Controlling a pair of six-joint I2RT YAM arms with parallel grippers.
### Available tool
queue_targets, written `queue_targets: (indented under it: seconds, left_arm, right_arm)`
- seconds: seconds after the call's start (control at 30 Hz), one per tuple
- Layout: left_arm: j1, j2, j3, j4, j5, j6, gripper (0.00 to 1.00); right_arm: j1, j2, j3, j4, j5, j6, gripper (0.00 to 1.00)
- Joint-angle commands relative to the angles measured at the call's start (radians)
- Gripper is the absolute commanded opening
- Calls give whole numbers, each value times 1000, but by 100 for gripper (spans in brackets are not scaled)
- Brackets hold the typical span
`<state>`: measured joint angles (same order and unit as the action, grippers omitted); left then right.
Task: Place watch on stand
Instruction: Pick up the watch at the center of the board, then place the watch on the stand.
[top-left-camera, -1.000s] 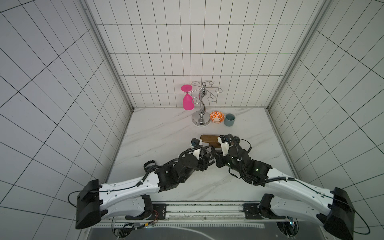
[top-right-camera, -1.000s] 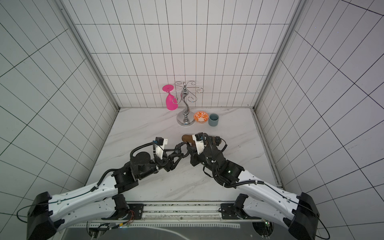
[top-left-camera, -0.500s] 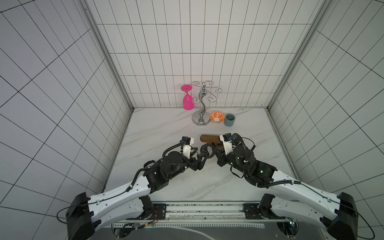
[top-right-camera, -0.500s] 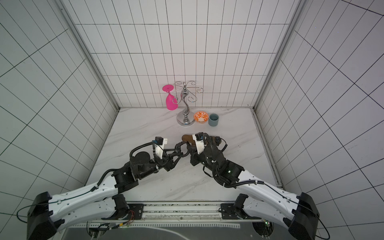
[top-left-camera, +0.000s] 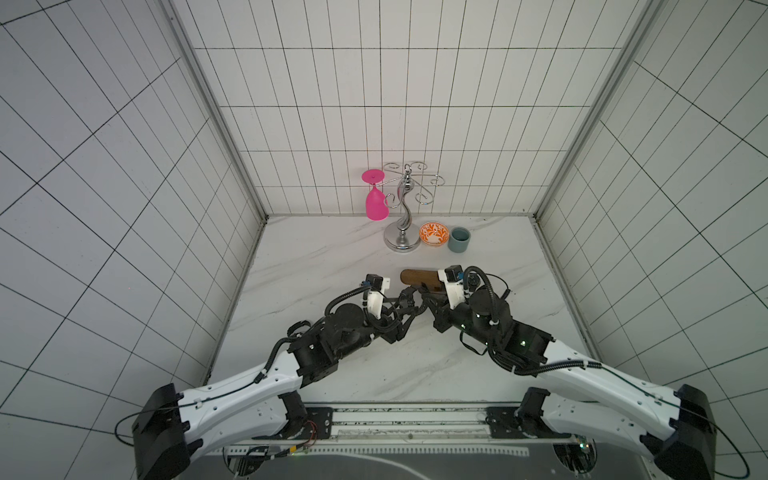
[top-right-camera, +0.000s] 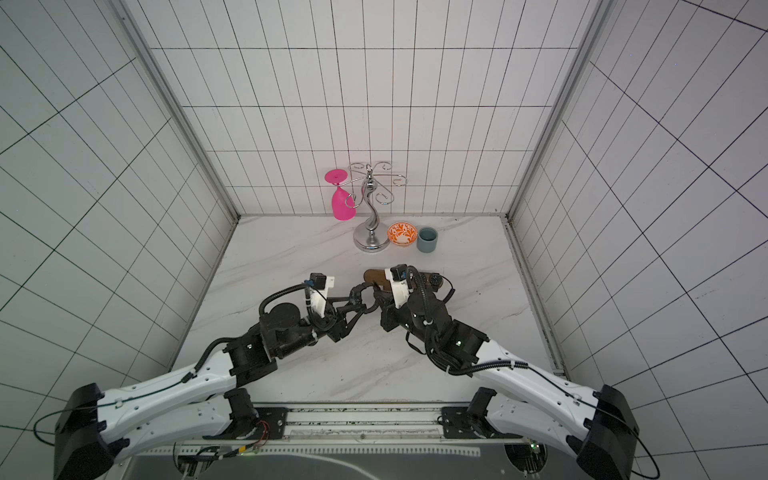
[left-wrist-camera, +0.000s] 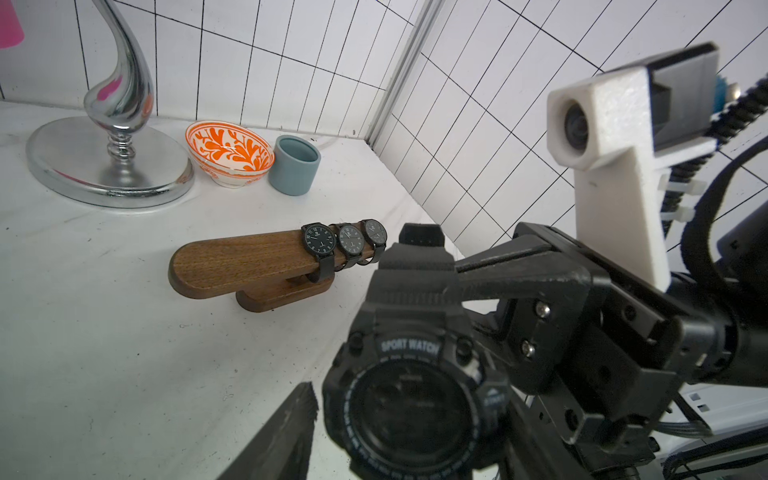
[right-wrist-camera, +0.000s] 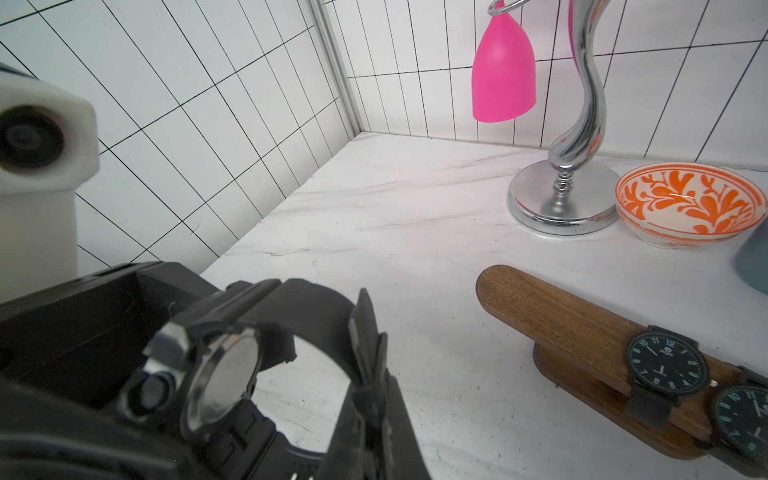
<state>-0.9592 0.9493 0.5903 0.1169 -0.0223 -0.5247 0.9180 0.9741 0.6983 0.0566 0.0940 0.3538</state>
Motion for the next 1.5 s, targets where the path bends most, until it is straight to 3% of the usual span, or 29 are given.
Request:
queue_targets:
  seconds: [0.0, 0.2, 0.4, 0.63, 0.8, 1.17, 1.3, 1.37, 1.47]
  left_arm:
    - [8, 3, 2, 31, 6, -4, 62]
    - [8, 7, 2, 37, -2, -8, 51]
    - [8, 11, 8, 44, -4, -5, 47]
    - [10, 2, -5, 67, 15, -17, 64]
    - [14, -5, -7, 69, 19, -21, 66]
    - [20, -22, -13, 78, 20, -28, 40]
    - [20, -10, -5, 66, 12, -14, 37]
    - [20, 0, 12, 33, -13, -7, 36]
    - [23, 30, 67, -76, -73, 36, 36]
  right_arm:
    - [5, -6, -24, 50, -24, -15, 0]
    - [5, -6, -31, 54, -24, -15, 0]
    - [7, -2, -36, 57, -24, -13, 0]
    - [7, -11, -45, 71, -33, -15, 0]
    - [6, -6, -51, 77, -43, -19, 0]
    - [9, 6, -54, 70, -19, -9, 0]
    - [9, 12, -49, 65, -14, -1, 0]
    - [7, 11, -44, 54, -9, 1, 10]
    - [5, 0, -22, -1, 36, -2, 34]
